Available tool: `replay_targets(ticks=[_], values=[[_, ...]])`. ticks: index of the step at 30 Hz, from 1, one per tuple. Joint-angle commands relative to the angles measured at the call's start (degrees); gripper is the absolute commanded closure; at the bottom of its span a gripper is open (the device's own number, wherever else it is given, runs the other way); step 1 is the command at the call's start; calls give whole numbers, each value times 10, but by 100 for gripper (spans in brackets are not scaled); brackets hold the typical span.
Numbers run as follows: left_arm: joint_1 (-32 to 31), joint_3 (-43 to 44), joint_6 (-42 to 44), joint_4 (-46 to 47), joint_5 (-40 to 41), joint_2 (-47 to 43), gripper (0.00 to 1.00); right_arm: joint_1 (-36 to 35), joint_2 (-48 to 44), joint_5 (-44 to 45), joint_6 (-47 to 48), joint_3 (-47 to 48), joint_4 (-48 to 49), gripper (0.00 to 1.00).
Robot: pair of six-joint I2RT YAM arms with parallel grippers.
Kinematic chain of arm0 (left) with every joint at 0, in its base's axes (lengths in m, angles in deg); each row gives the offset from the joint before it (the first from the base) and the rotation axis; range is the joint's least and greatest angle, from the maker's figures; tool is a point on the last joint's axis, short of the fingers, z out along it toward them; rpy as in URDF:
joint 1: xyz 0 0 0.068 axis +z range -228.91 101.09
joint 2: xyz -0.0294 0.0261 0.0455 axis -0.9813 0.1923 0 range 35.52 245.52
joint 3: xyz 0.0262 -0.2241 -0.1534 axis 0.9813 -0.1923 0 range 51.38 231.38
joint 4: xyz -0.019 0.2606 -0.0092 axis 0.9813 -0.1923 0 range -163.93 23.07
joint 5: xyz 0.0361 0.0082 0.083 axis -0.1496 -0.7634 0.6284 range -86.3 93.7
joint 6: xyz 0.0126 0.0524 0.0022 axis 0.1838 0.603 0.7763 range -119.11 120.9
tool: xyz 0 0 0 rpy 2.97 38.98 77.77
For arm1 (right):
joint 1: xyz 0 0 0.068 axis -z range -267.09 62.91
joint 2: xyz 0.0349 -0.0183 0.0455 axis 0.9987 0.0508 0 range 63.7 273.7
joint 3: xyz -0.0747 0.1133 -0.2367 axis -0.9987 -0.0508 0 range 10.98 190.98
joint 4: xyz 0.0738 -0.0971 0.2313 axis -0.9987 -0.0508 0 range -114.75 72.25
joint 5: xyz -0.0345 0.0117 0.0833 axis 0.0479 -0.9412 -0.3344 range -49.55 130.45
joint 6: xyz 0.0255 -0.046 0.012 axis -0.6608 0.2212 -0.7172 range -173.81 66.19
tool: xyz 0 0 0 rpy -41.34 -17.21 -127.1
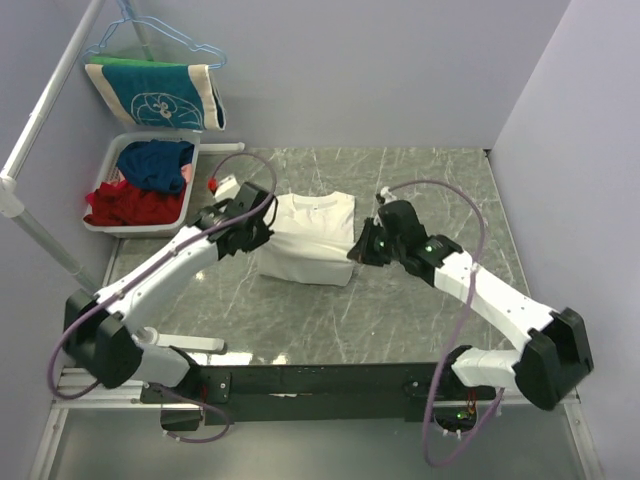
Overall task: Fold and stack the t-shirts
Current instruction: Fold the tshirt
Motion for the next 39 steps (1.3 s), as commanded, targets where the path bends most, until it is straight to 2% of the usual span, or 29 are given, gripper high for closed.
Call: replay_targets(ticks=[1, 9, 21, 22, 24, 26, 27, 28, 30, 34, 39], values=[[45, 65, 96, 58, 2, 71, 99, 34, 76, -4, 39, 63, 32, 100], [89, 169, 150, 90, -31, 219, 99, 81, 216, -12, 66, 188, 31, 100], [138, 390, 206, 75, -87, 419, 98, 133, 421, -45, 72, 365, 7, 100], [140, 399, 207, 73, -96, 436, 95, 136, 431, -47, 73, 375, 3, 100], [144, 415, 212, 72, -101, 450, 67, 140, 455, -51, 73, 406, -7, 96], [150, 422, 216, 70, -101, 460, 40, 144, 464, -48, 70, 425, -18, 78], [154, 424, 218, 74, -101, 461, 37, 146, 464, -47, 70, 435, -16, 60], [156, 422, 222, 85, -101, 458, 34, 148, 462, -40, 69, 440, -10, 52], [166, 414, 227, 103, -105, 451, 32, 153, 453, -33, 65, 448, -1, 45], [177, 398, 236, 149, -110, 415, 29, 158, 436, -23, 60, 456, 19, 44], [178, 363, 244, 168, -139, 381, 29, 156, 433, -49, 56, 462, -2, 43]])
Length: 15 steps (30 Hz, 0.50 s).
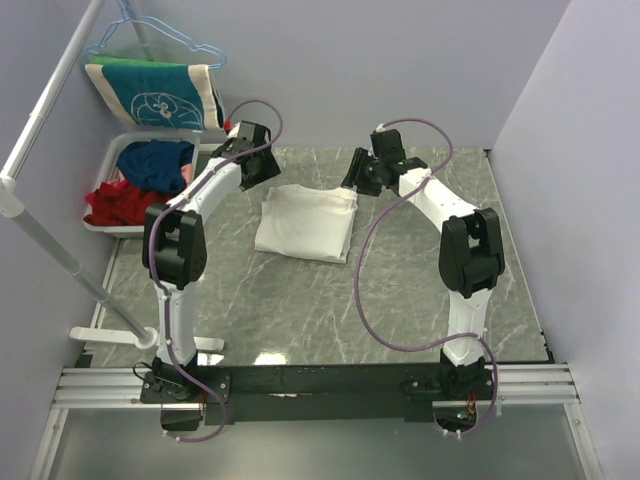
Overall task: Fold and stack the t-shirts
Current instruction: Fold the tshirt
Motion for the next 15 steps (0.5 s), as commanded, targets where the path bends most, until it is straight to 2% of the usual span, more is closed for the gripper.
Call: replay_targets(ticks=[1, 4, 9, 12, 15], values=[[-4, -33, 25, 43, -51, -77, 30, -5, -35, -18, -6, 16, -4, 43], [-10, -68, 36, 53, -84, -92, 35, -27, -46, -21, 2, -5, -7, 44], [-30, -93, 48, 39, -85, -94, 42, -53, -42, -12, 4, -24, -10, 46], [-36, -91, 45, 33, -88, -82, 52, -56, -27, -18, -2, -19, -14, 46], [-39, -79, 37, 23, -87, -59, 54, -56, -11, -25, -5, -12, -14, 46]])
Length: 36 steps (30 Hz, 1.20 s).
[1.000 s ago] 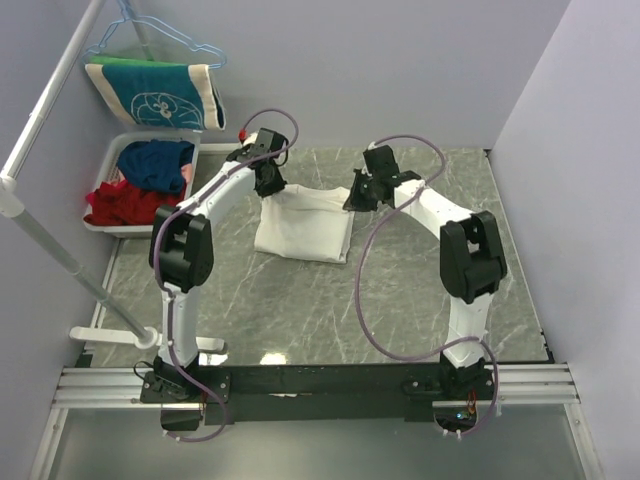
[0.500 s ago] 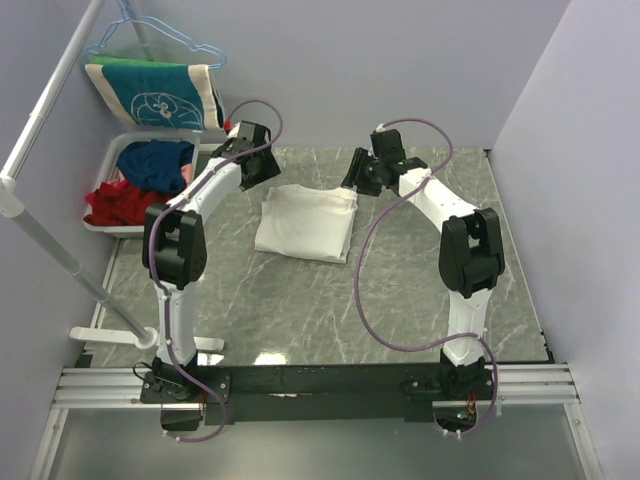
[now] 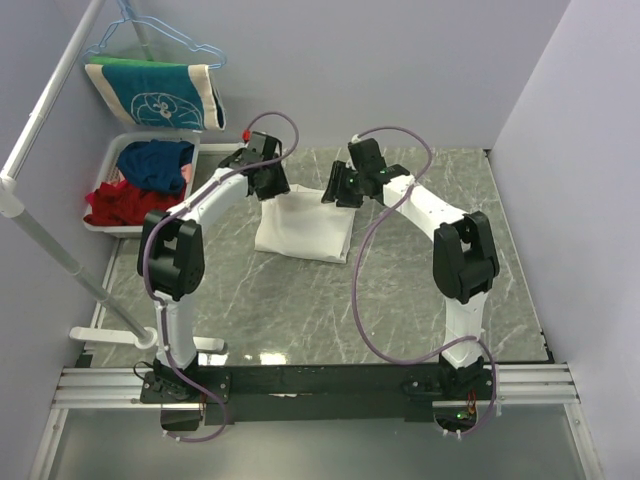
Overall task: Fold and stack the t-shirts
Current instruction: Fold the tshirt
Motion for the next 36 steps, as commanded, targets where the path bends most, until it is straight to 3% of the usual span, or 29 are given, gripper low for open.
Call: replay_targets(ticks=[1, 14, 27, 36], values=[[-5, 16, 3, 2, -10, 22, 53, 5, 8, -6, -3, 10, 2, 46], [-6, 96, -3, -24, -9, 111, 52, 14, 104, -8, -8, 94, -23, 45], [3, 244, -10, -6, 84, 212, 46, 67, 207, -30, -50, 214, -57, 46], [18, 265, 11, -17, 103, 228, 42, 88, 239, -60, -59, 268, -74, 46]])
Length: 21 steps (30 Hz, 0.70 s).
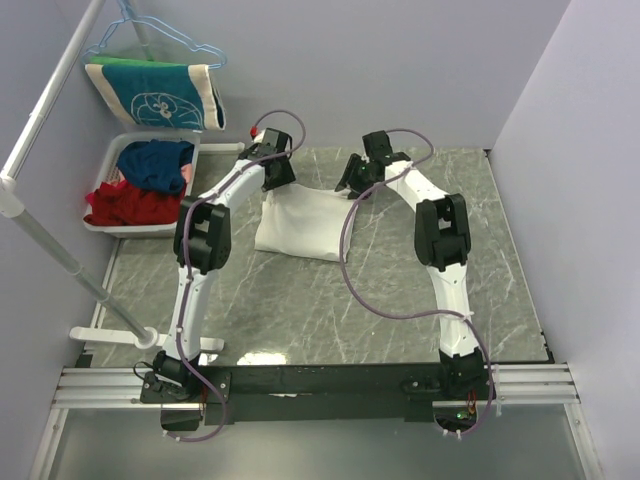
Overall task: Fold and stack the t-shirts
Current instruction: Fold the tshirt
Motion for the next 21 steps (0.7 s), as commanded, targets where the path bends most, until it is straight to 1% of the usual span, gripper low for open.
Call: replay_targets(ticks=[1, 7, 13, 14, 17, 18, 20, 21], values=[[15, 26, 20, 5, 29, -7, 42, 8, -9, -17, -5, 20, -8, 46], [36, 5, 27, 6, 39, -65, 41, 12, -69, -3, 7, -16, 2, 46], [37, -54, 57, 10, 21, -148, 39, 11, -174, 40, 18, -111, 11, 44], [37, -68, 58, 5, 12, -156, 39, 10, -198, 55, 18, -122, 11, 44], [37, -85, 74, -5, -21, -178, 40, 5, -232, 57, 19, -144, 1, 44], [37, -90, 85, -4, -63, -185, 41, -5, -236, 59, 19, -145, -17, 44], [36, -105, 92, -1, -101, -192, 42, -19, -252, 62, 22, -154, -26, 44], [36, -107, 88, -2, -136, -193, 43, -26, -259, 70, 21, -158, -33, 44]])
